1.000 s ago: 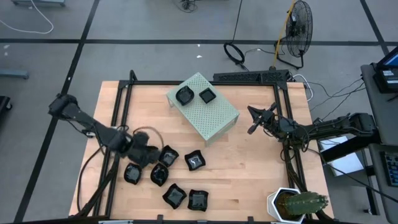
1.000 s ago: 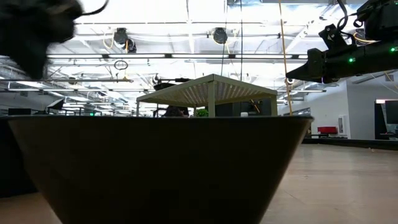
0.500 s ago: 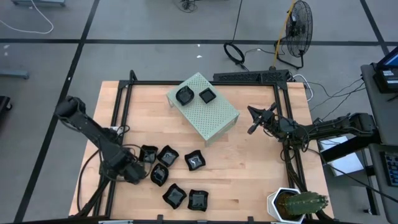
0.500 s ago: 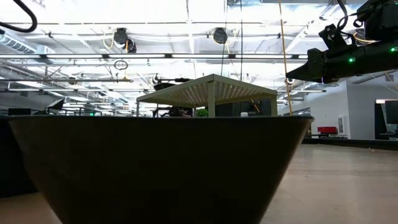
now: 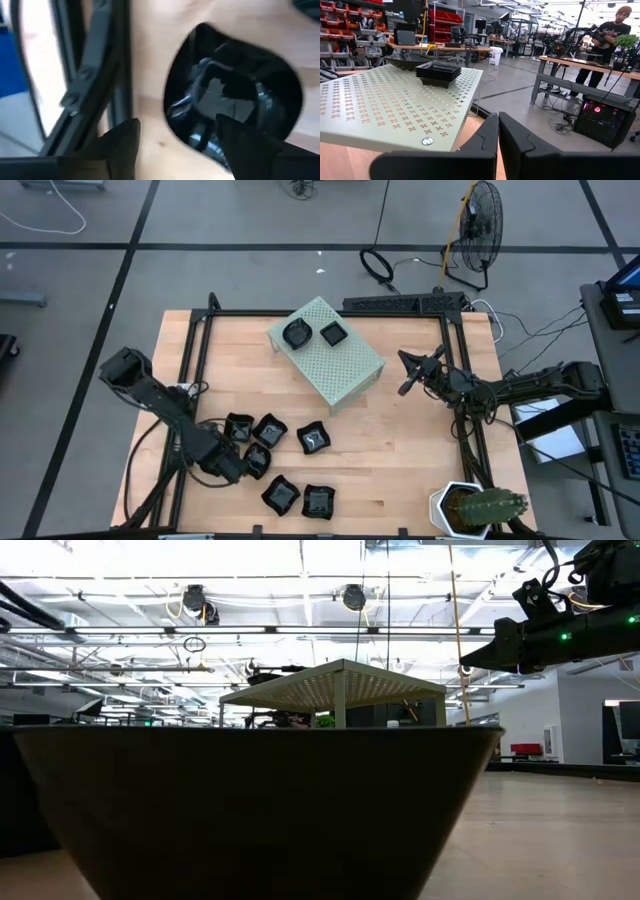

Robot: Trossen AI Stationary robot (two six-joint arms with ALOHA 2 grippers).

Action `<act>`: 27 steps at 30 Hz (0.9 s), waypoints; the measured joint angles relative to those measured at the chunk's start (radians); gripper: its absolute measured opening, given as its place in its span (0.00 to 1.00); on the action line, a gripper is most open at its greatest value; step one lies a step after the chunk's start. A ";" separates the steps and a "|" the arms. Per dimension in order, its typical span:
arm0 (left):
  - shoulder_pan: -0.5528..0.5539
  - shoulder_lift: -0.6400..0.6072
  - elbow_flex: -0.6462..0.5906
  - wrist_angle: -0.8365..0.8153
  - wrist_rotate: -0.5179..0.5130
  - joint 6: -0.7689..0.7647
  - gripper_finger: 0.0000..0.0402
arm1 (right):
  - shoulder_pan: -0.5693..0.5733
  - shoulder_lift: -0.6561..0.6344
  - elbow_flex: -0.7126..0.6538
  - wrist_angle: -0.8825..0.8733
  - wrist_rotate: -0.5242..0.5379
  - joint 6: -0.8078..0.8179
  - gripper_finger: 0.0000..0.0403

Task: Pick & Place Mini shaped plates
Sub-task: Stack the leaf-shaped plate on top of the other leaf-shaped plate on the shelf

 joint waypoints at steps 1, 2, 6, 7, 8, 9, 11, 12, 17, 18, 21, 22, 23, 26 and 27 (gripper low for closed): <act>0.000 0.008 0.000 0.008 -0.021 0.009 0.63 | 0.000 0.000 0.000 0.000 0.000 0.000 0.01; 0.000 0.016 0.000 0.017 -0.044 0.022 0.62 | 0.000 0.000 0.000 0.000 0.000 0.000 0.01; 0.000 0.048 0.000 0.054 -0.142 0.059 0.59 | 0.000 0.000 0.000 0.000 0.000 0.000 0.01; 0.001 0.056 0.000 0.063 -0.154 0.066 0.59 | 0.000 0.000 0.000 0.000 0.000 0.000 0.01; 0.003 0.063 0.000 0.069 -0.158 0.079 0.58 | 0.000 0.000 0.000 0.000 0.000 0.000 0.01; 0.006 0.068 0.000 0.072 -0.161 0.091 0.58 | 0.000 0.000 0.000 0.000 0.000 0.000 0.01; 0.012 0.075 0.000 0.083 -0.162 0.123 0.58 | 0.000 0.000 0.000 0.000 0.000 0.000 0.01; 0.016 0.077 0.000 0.094 -0.172 0.138 0.58 | 0.000 0.000 0.000 0.000 0.000 0.000 0.01; 0.047 0.077 0.000 0.153 -0.276 0.215 0.59 | 0.000 0.000 0.000 0.000 0.000 0.000 0.01; 0.055 0.077 0.000 0.164 -0.295 0.233 0.60 | 0.000 0.000 0.000 0.000 0.000 0.000 0.01; 0.085 0.077 0.000 0.164 -0.307 0.293 0.58 | 0.000 0.000 0.000 0.000 0.000 0.000 0.01; 0.095 0.076 0.000 0.160 -0.302 0.310 0.58 | 0.000 0.000 0.000 0.000 0.000 0.000 0.01; 0.103 0.073 0.000 0.154 -0.293 0.326 0.57 | 0.000 0.000 0.000 0.000 0.000 0.000 0.01; 0.116 0.047 0.000 0.120 -0.286 0.348 0.54 | 0.000 0.000 0.000 0.000 0.000 0.000 0.01; 0.120 0.037 0.000 0.103 -0.287 0.344 0.53 | 0.000 0.000 0.000 0.000 0.000 0.000 0.01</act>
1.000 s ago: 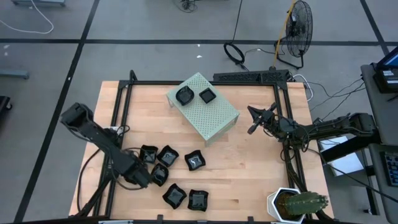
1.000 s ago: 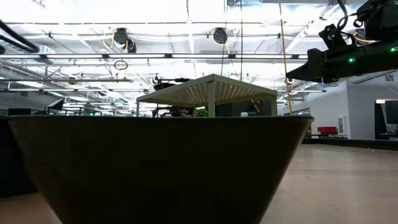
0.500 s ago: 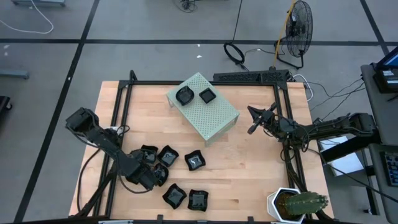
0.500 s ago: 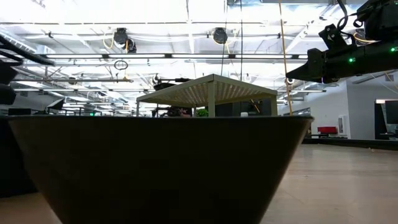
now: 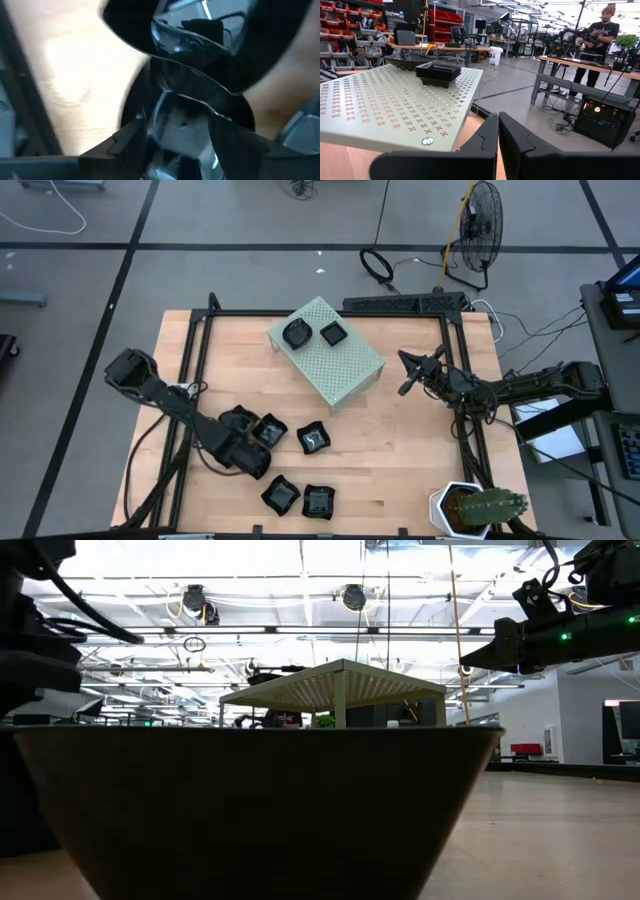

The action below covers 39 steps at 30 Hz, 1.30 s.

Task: Pick & Place Mini shaped plates
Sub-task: Stack the leaf-shaped plate on top of the other leaf-shaped plate on the shelf

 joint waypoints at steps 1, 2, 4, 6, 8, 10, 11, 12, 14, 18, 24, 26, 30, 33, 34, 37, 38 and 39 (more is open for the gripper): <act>0.000 -0.012 0.000 -0.016 -0.004 -0.005 0.52 | 0.000 0.000 0.000 0.000 0.000 0.000 0.01; 0.000 -0.026 0.000 -0.028 -0.010 -0.012 0.51 | 0.000 0.000 0.000 0.000 0.000 0.000 0.01; -0.002 -0.050 0.000 -0.053 -0.017 -0.034 0.49 | 0.000 0.000 0.000 0.000 0.000 0.000 0.01; -0.012 -0.063 0.000 -0.074 -0.017 -0.062 0.48 | 0.000 0.000 0.000 0.000 0.000 0.000 0.01; -0.027 -0.067 0.000 -0.097 -0.016 -0.084 0.48 | 0.000 0.000 0.000 0.000 0.000 0.000 0.01; -0.042 -0.067 -0.006 -0.110 -0.014 -0.093 0.50 | 0.000 0.000 0.000 0.000 0.000 0.000 0.01; -0.047 -0.067 -0.011 -0.109 -0.014 -0.097 0.50 | 0.000 0.000 0.000 0.000 0.000 0.000 0.01; -0.052 -0.067 -0.019 -0.102 -0.012 -0.104 0.51 | 0.000 0.000 0.000 0.000 0.000 0.000 0.01; -0.061 -0.067 -0.037 -0.079 -0.008 -0.111 0.53 | 0.000 0.000 0.000 0.000 0.000 0.000 0.01; -0.073 -0.067 -0.089 0.022 0.013 -0.111 0.53 | 0.000 0.000 0.000 0.000 0.000 0.000 0.01; -0.077 -0.068 -0.126 0.101 0.017 -0.112 0.53 | 0.000 0.000 0.000 0.000 0.000 0.000 0.01; -0.077 -0.071 -0.126 0.103 0.017 -0.111 0.53 | 0.000 0.000 0.000 0.000 0.000 0.000 0.01; -0.077 -0.093 -0.128 0.116 0.028 -0.101 0.52 | 0.000 0.000 0.000 0.000 0.000 0.000 0.01; -0.077 -0.121 -0.128 0.119 0.029 -0.101 0.46 | 0.000 0.000 0.000 0.000 0.000 0.000 0.01; -0.077 -0.130 -0.128 0.118 0.029 -0.101 0.44 | 0.000 0.000 0.000 0.000 0.000 0.000 0.01; -0.077 -0.147 -0.128 0.118 0.029 -0.109 0.34 | 0.000 0.000 0.000 0.000 0.000 0.000 0.01; -0.077 -0.150 -0.128 0.118 0.029 -0.115 0.31 | 0.000 0.000 0.000 0.000 0.000 0.000 0.01; -0.077 -0.150 -0.128 0.119 0.029 -0.121 0.27 | 0.000 0.000 0.000 0.000 0.000 0.000 0.01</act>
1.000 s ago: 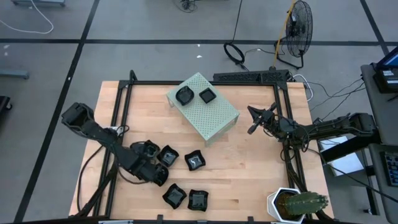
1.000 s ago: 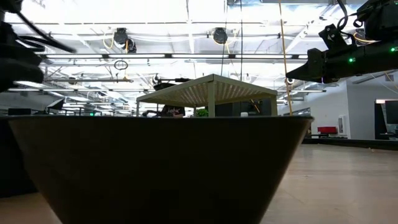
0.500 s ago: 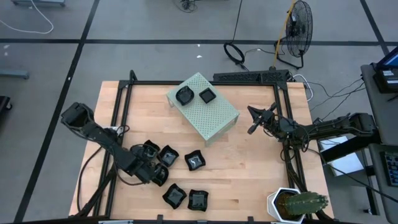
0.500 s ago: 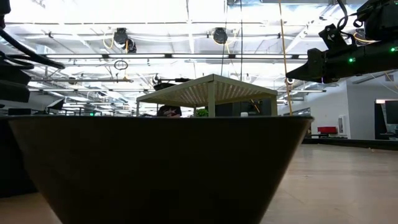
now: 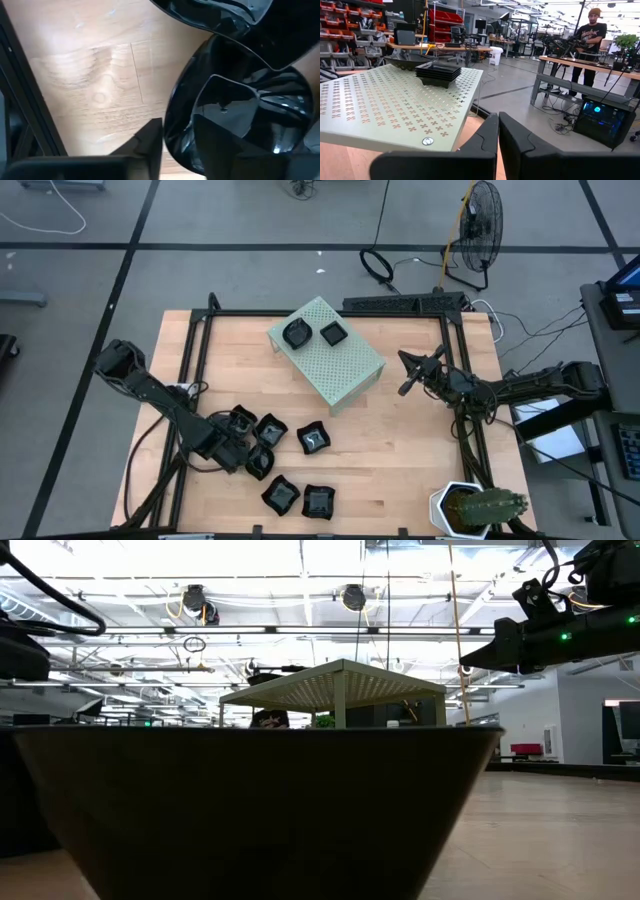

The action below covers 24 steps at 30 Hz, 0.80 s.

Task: Pick & Place Mini shaped plates
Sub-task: Stack the leaf-shaped plate on top of the other leaf-shaped plate on the shelf

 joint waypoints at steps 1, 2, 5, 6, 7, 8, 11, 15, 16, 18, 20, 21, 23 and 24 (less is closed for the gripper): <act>0.000 0.000 0.000 0.001 0.000 -0.008 0.24 | 0.000 0.000 0.000 0.000 0.000 0.000 0.01; 0.000 0.001 0.000 0.001 0.000 -0.014 0.20 | 0.000 0.000 0.000 0.000 0.000 0.000 0.01; 0.000 0.000 0.000 0.002 0.000 -0.020 0.11 | 0.000 0.000 0.000 0.000 0.000 0.000 0.01; 0.000 0.000 0.000 0.002 0.000 -0.021 0.08 | 0.000 0.000 0.000 0.000 0.000 0.000 0.01; 0.000 0.000 0.000 0.002 0.000 -0.020 0.05 | 0.000 0.000 0.000 0.000 0.000 0.000 0.01; 0.000 0.000 0.000 0.002 0.000 -0.020 0.03 | 0.000 0.000 0.000 0.000 0.000 0.000 0.01; 0.000 0.000 0.001 0.000 -0.014 -0.019 0.02 | 0.000 0.000 0.000 0.000 0.000 0.000 0.01; 0.000 -0.004 0.001 -0.001 -0.046 -0.013 0.01 | 0.000 0.000 0.000 0.000 0.000 0.000 0.01; 0.000 -0.011 0.001 -0.001 -0.050 -0.012 0.01 | 0.000 0.000 0.000 0.000 0.000 0.000 0.01; 0.000 -0.030 0.001 -0.002 -0.060 -0.006 0.01 | 0.000 0.000 0.000 0.000 0.000 0.000 0.01; 0.000 -0.054 0.007 -0.010 -0.084 -0.006 0.01 | 0.000 0.000 0.000 0.000 0.000 0.000 0.01; 0.000 -0.068 0.014 -0.014 -0.098 -0.006 0.01 | 0.000 0.000 0.000 0.000 0.000 0.000 0.01; 0.000 -0.094 0.029 -0.038 -0.136 -0.006 0.01 | 0.000 0.000 0.000 0.000 0.000 0.000 0.01; 0.000 -0.105 0.038 -0.052 -0.157 -0.006 0.01 | 0.000 0.000 0.000 0.000 0.000 0.000 0.01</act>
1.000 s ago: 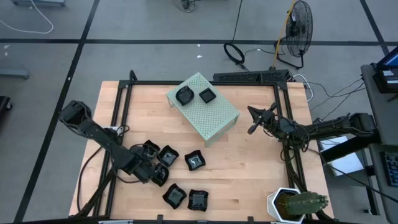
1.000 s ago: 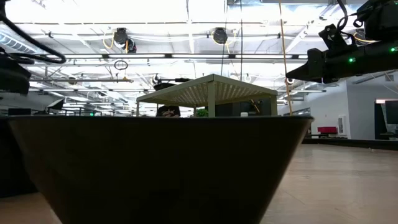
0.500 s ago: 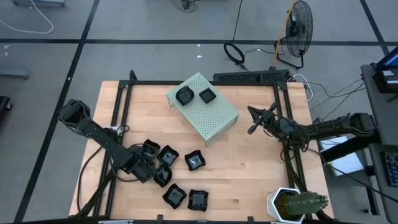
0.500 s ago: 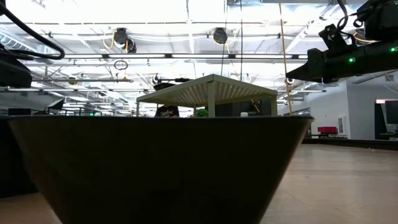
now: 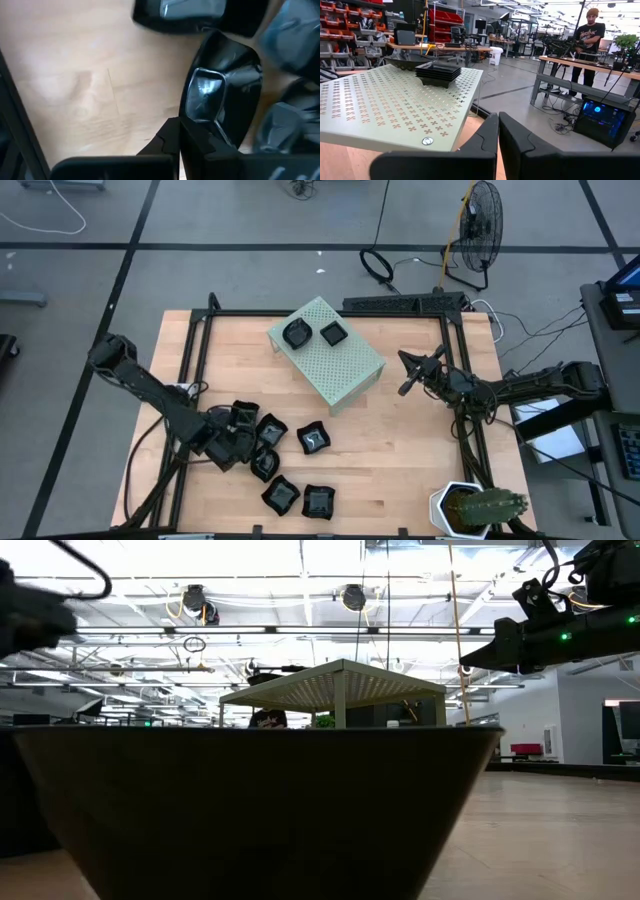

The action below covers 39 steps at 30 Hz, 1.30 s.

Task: Pick & Place Mini shaped plates
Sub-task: Stack the leaf-shaped plate on top of the other leaf-shaped plate on the shelf

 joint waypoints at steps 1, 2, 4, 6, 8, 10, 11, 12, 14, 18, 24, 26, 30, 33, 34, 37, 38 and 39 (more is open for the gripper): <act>0.000 -0.010 0.010 -0.012 -0.022 0.001 0.01 | 0.000 0.000 0.000 0.000 0.000 0.000 0.01; 0.000 -0.021 0.020 -0.022 -0.041 0.010 0.01 | 0.000 0.000 0.000 0.000 0.000 0.000 0.01; 0.000 -0.037 0.040 -0.039 -0.078 0.025 0.01 | 0.000 0.000 0.000 0.000 0.000 0.000 0.01; 0.000 -0.050 0.061 -0.061 -0.110 0.040 0.00 | 0.000 0.000 0.000 0.000 0.000 0.000 0.01; 0.000 -0.062 0.077 -0.071 -0.142 0.051 0.00 | 0.000 0.000 0.000 0.000 0.000 0.000 0.01; 0.000 -0.074 0.089 -0.073 -0.186 0.064 0.00 | 0.000 0.000 0.000 0.000 0.000 0.000 0.01; 0.000 -0.079 0.095 -0.071 -0.218 0.072 0.00 | 0.000 0.000 0.000 0.000 0.000 0.000 0.01; 0.002 -0.083 0.102 -0.071 -0.258 0.077 0.00 | 0.000 0.000 0.000 0.000 0.000 0.000 0.01; 0.012 -0.093 0.117 -0.072 -0.353 0.097 0.00 | 0.000 0.000 0.000 0.000 0.000 0.000 0.01; 0.062 -0.109 0.151 -0.057 -0.571 0.183 0.00 | 0.000 0.000 0.000 0.000 0.000 0.000 0.01; 0.235 -0.140 0.201 0.033 -0.663 0.497 0.00 | 0.000 0.000 0.000 0.000 0.000 0.000 0.01; 0.306 -0.150 0.222 0.091 -0.661 0.644 0.00 | 0.000 0.000 0.000 0.000 0.000 0.000 0.01; 0.477 -0.173 0.276 0.181 -0.558 0.971 0.00 | 0.000 0.000 0.000 0.000 0.000 0.000 0.01; 0.614 -0.178 0.331 0.194 -0.465 1.169 0.00 | 0.000 0.000 0.000 0.000 0.000 0.000 0.01; 0.663 -0.178 0.350 0.195 -0.435 1.228 0.00 | 0.000 0.000 0.000 0.000 0.000 0.000 0.01; 0.813 -0.178 0.391 0.204 -0.326 1.382 0.00 | 0.000 0.000 0.000 0.000 0.000 0.000 0.01; 0.862 -0.178 0.398 0.219 -0.287 1.426 0.00 | 0.000 0.000 0.000 0.000 0.000 0.000 0.01; 0.907 -0.178 0.400 0.240 -0.249 1.468 0.00 | 0.000 0.000 0.000 0.000 0.000 0.000 0.01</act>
